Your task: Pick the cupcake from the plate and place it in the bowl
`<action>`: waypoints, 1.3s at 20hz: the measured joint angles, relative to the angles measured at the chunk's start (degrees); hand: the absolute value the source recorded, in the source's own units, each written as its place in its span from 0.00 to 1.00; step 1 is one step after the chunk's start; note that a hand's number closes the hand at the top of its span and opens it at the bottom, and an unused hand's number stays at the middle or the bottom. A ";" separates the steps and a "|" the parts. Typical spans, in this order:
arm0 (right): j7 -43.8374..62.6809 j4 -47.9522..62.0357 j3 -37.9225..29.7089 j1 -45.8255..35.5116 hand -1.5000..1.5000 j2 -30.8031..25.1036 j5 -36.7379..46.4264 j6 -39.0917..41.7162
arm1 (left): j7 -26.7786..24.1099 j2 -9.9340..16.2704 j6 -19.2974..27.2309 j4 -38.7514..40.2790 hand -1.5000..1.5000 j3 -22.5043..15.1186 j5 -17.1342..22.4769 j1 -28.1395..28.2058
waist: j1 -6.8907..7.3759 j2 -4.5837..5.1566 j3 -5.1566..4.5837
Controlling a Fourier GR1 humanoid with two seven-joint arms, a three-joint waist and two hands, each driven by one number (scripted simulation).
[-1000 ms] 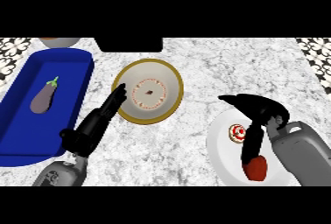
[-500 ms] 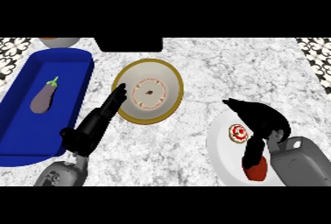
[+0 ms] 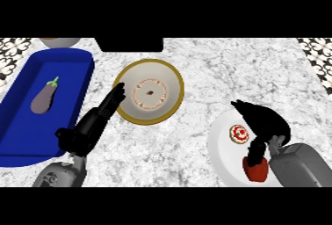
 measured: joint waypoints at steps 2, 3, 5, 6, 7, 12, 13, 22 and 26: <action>-0.15 1.17 -0.35 0.30 0.00 1.38 1.49 0.19 | 0.75 -0.87 0.15 -1.12 0.50 -0.19 -0.87 0.87 | 0.03 -0.02 0.00; -0.54 1.62 -0.59 0.73 0.00 2.07 2.25 0.05 | 0.71 -1.19 -0.13 -1.25 0.50 0.02 -1.14 1.08 | 0.02 -0.02 0.00; -2.71 4.64 -1.65 -0.19 0.00 2.45 3.39 -0.25 | -0.03 -1.38 -0.83 -1.27 0.50 0.18 -1.66 1.99 | 0.08 0.01 0.01; -3.05 5.40 -1.67 -0.06 0.00 3.30 4.35 -0.69 | 0.17 -1.72 -0.98 -1.09 0.50 0.34 -2.05 1.86 | 0.07 0.00 -0.01; -3.81 6.16 -1.86 0.20 0.00 3.53 5.02 -0.96 | -0.54 -2.56 -0.66 -0.03 0.50 0.15 -2.84 1.65 | 0.05 0.00 0.00; -8.40 9.77 -4.48 -0.69 0.00 4.09 7.43 -1.06 | 1.37 -3.57 -1.48 -2.36 0.50 0.86 -3.73 2.24 | 0.06 -0.01 -0.01; -9.25 10.97 -4.76 -0.95 0.00 4.65 8.20 -1.56 | 1.01 -3.80 -1.70 -2.04 0.50 1.04 -4.10 2.34 | 0.06 -0.01 0.00; -19.31 16.71 -5.52 -1.79 1.00 6.67 13.09 -9.54 | 1.29 -3.93 -4.09 -1.49 0.50 3.56 -4.10 1.37 | 0.12 0.01 0.00; -19.14 18.03 -5.60 -3.02 1.00 9.55 15.59 -11.76 | 0.39 -4.13 -4.90 -2.07 0.50 3.79 -4.71 2.89 | 0.21 0.00 -0.01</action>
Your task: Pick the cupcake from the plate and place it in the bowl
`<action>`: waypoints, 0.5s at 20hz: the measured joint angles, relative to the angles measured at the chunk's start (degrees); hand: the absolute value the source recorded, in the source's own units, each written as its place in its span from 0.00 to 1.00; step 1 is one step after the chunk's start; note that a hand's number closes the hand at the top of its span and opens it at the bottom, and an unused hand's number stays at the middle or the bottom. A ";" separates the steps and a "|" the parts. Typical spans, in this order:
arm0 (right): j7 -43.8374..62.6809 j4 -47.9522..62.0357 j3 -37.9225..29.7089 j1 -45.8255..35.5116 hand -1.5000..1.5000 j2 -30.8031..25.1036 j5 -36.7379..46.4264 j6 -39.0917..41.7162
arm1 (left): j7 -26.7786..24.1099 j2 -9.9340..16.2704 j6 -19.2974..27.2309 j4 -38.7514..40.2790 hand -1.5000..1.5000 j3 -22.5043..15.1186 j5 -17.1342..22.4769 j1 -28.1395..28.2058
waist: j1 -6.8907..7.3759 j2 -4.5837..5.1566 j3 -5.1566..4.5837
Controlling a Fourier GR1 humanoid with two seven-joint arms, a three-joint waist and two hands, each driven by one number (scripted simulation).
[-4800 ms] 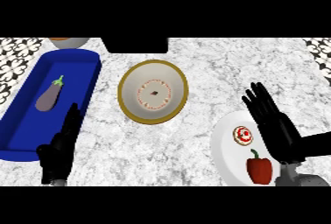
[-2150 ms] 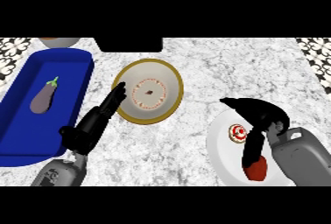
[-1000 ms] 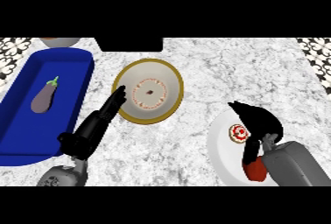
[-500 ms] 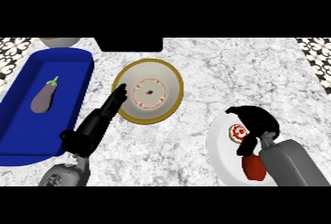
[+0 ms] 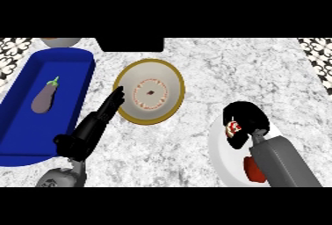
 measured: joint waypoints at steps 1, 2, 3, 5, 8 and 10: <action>3.01 0.03 1.63 -0.86 1.00 3.04 0.86 -0.70 | -0.01 -0.22 0.05 -0.03 0.50 -0.38 -0.23 0.19 | 0.28 0.00 -0.01; 6.06 0.13 3.67 -2.20 1.00 5.50 0.91 -1.25 | 0.15 -0.67 0.13 0.33 0.50 -0.79 -0.43 -0.41 | 0.81 0.09 -0.01; 9.00 0.54 5.77 -3.46 1.00 7.43 0.71 -2.16 | 0.21 -0.87 -0.13 0.49 0.50 -1.05 -0.32 -0.83 | 1.66 0.21 0.00; 13.75 1.09 9.48 -5.79 1.00 10.16 0.09 -3.92 | 0.29 -1.36 -0.73 0.84 0.50 -1.92 -0.29 -1.86 | 3.96 0.61 0.01; 20.85 2.37 13.91 -10.04 1.00 12.45 -1.71 -6.42 | 0.71 -1.78 -1.72 1.19 0.50 -3.11 -0.30 -3.40 | 6.90 1.03 0.03; 25.93 3.29 16.60 -13.14 1.00 13.28 -2.83 -8.43 | 0.76 -1.98 -2.20 1.42 0.50 -3.82 -0.40 -3.65 | 8.23 1.09 0.01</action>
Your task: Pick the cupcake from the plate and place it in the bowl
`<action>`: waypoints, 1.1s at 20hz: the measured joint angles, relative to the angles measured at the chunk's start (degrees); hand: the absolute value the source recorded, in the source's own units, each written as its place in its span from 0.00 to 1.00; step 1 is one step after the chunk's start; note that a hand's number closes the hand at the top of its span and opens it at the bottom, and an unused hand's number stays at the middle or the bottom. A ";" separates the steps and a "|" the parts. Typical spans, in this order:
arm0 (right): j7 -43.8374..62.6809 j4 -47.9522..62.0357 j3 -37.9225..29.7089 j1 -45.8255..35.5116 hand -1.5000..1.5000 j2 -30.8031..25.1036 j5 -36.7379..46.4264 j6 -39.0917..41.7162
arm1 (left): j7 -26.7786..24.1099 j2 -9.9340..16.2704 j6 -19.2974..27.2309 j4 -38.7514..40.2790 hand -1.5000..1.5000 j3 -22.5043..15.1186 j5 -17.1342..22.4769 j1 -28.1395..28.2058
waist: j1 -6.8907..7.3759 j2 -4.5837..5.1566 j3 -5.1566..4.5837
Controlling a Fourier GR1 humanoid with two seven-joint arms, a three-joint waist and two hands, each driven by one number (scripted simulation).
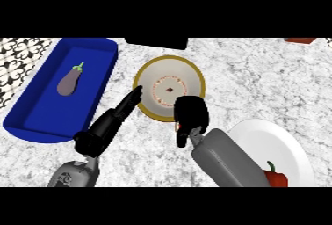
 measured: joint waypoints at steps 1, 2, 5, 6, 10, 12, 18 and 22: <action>2.77 0.51 1.45 -1.37 1.00 0.29 -0.12 -1.17 | 0.30 -0.12 -0.11 0.02 0.50 -0.10 0.05 -0.52 | 0.33 -0.03 -0.01; 5.55 0.98 2.66 -3.11 1.00 0.51 0.05 -2.11 | 0.35 -0.28 -0.16 0.35 0.50 -0.22 -0.02 -0.99 | 0.56 -0.02 -0.04; 12.86 2.03 5.80 -8.69 1.00 0.87 0.52 -5.01 | 0.34 -0.80 -0.30 1.29 0.50 -0.66 -0.17 -1.77 | 1.14 -0.07 -0.12; 14.65 2.20 6.86 -10.33 1.00 0.92 0.79 -6.32 | 0.54 -1.22 -0.18 1.34 0.50 -0.90 -0.17 -1.97 | 1.24 -0.13 -0.12; 19.19 1.67 8.99 -17.40 1.00 0.89 2.02 -11.62 | 0.86 -1.86 -0.01 1.96 0.50 -1.34 -0.45 -2.69 | 1.47 -0.33 -0.12; 20.47 1.33 9.36 -20.59 1.00 0.79 2.70 -14.21 | 0.62 -1.89 0.00 1.73 0.50 -1.31 -0.52 -3.07 | 1.40 -0.41 -0.13; 22.81 1.84 8.32 -26.73 1.00 0.55 3.96 -21.56 | 0.47 -1.68 0.72 1.97 0.50 -0.07 -0.64 -3.61 | 0.39 -0.27 -0.13; 24.04 5.17 7.98 -29.91 1.00 0.53 3.71 -24.32 | 0.83 -1.50 0.72 2.39 0.50 0.36 -0.49 -3.50 | -0.27 -0.24 -0.17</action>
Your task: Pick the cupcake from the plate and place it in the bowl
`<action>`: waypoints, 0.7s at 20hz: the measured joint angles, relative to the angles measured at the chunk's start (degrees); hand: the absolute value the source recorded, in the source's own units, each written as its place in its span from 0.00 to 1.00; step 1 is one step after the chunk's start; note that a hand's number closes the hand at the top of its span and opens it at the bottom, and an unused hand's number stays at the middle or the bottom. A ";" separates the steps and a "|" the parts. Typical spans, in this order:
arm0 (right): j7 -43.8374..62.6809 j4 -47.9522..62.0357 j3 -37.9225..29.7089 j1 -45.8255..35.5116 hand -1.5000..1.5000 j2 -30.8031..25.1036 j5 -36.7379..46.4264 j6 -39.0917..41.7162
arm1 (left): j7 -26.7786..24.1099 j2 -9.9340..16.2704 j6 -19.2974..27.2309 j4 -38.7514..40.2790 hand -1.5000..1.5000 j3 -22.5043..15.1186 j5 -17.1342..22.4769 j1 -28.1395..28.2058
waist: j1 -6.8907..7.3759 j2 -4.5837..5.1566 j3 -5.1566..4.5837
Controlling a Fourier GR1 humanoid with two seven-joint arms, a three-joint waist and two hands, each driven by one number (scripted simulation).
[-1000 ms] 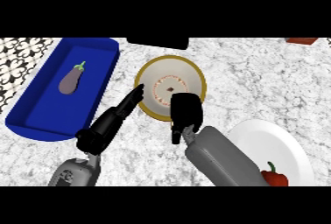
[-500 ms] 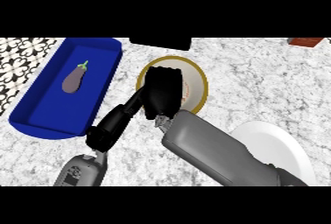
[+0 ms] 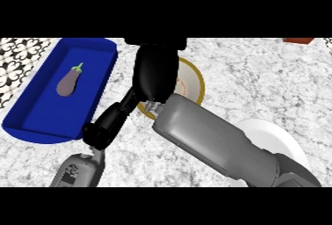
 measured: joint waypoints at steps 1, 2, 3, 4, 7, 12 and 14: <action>0.21 1.22 0.14 -0.61 1.00 0.00 0.07 -0.60 | -0.47 0.08 -0.05 0.26 0.50 0.02 -0.06 0.43 | -0.17 0.04 -0.02; 0.40 2.40 0.50 -1.05 1.00 0.00 0.12 -1.13 | -0.79 0.16 -0.05 0.31 0.50 0.00 -0.16 0.84 | -0.49 0.01 -0.02; 0.62 3.78 0.71 -1.62 1.00 0.00 0.39 -1.53 | -0.72 0.11 0.03 0.44 0.50 0.15 -0.12 0.69 | -0.73 0.03 -0.02; 0.62 5.44 0.92 -1.96 1.00 0.01 1.01 -2.04 | -0.65 0.22 0.08 0.51 0.50 0.48 -0.05 0.56 | -1.06 0.05 -0.02; 0.90 9.64 1.91 -3.09 1.00 0.00 3.15 -3.34 | -0.58 0.44 0.24 0.34 0.50 0.89 -0.06 0.85 | -1.85 0.00 0.00; 0.28 16.25 1.97 -3.89 1.00 0.01 5.08 -5.99 | -0.36 0.82 0.38 -0.04 0.50 1.48 -0.13 1.08 | -2.90 0.04 0.05; -0.85 18.67 1.13 -2.09 1.00 0.08 3.29 -7.07 | -0.38 0.82 0.34 -0.36 0.50 1.61 -0.01 1.17 | -3.08 0.16 0.07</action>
